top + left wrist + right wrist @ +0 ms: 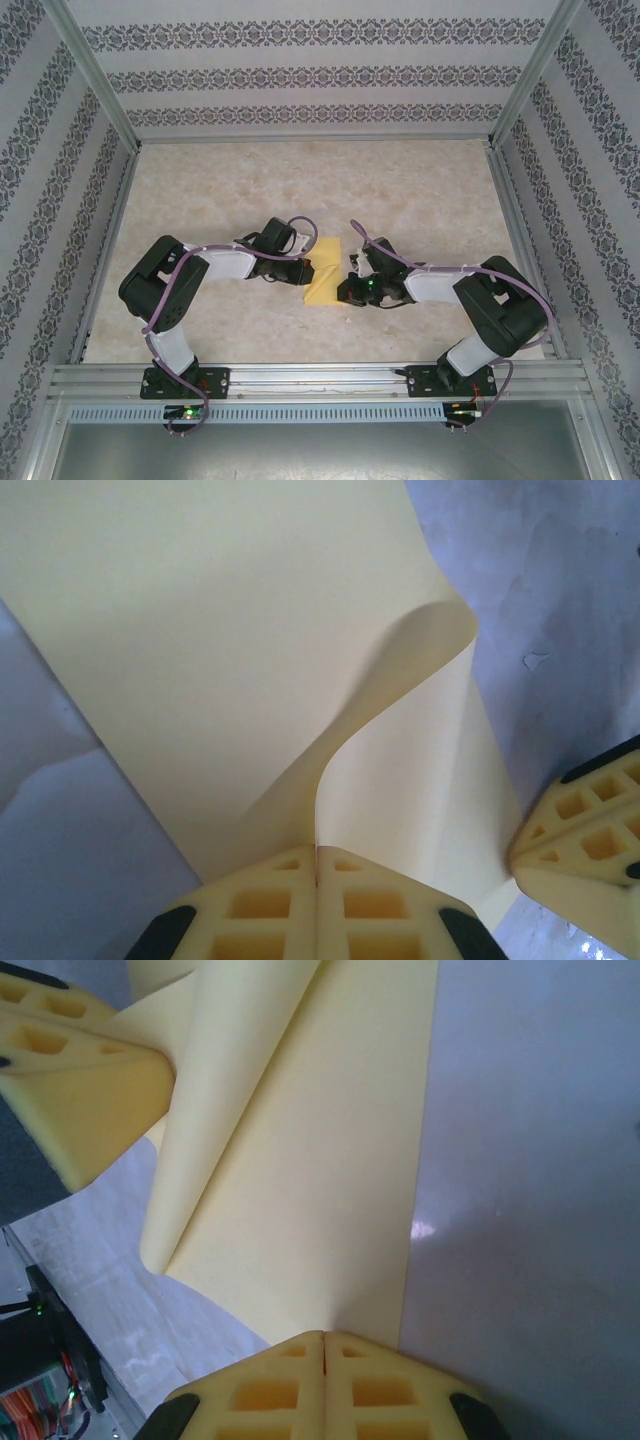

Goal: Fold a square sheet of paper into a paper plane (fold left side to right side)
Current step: Fold the triangle a second time at the center of the table.

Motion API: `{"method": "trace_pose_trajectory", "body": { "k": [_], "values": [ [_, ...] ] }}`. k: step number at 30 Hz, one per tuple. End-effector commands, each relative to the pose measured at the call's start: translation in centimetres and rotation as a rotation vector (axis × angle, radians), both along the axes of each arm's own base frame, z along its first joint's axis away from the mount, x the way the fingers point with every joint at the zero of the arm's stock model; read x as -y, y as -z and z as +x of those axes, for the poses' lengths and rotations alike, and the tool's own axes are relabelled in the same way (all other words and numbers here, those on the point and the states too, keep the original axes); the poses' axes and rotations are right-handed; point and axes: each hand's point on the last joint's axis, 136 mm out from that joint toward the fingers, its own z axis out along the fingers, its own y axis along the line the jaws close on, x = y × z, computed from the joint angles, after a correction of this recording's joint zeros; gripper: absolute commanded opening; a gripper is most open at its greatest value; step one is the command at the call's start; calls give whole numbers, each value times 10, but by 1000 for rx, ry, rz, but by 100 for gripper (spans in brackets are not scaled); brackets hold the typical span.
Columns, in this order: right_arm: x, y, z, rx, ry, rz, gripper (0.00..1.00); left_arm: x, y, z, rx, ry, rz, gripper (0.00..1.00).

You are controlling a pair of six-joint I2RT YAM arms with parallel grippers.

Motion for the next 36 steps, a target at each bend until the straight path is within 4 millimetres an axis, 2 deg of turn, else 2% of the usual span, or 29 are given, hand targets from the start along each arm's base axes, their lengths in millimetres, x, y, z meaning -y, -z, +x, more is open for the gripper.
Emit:
{"method": "trace_pose_trajectory", "body": {
  "k": [1, 3, 8, 17, 29, 36],
  "values": [
    [-8, -24, 6, 30, -4, 66, 0, -13, 23, -4, -30, -9, 61, 0],
    [-13, -32, 10, 47, 0, 104, 0, -13, 24, -5, -33, -9, 65, 0],
    [-28, -40, 25, 86, 27, 153, 0, -15, 26, -7, -35, -11, 75, 0],
    [-50, -36, 47, 108, 42, 175, 0, -15, 26, -7, -36, -9, 79, 0],
    [-53, -18, 51, 82, 32, 148, 0, -16, 26, -6, -33, -11, 93, 0],
    [-48, -8, 48, 60, 40, 116, 0, -18, 29, -6, -33, -11, 106, 0]
  ]
}}
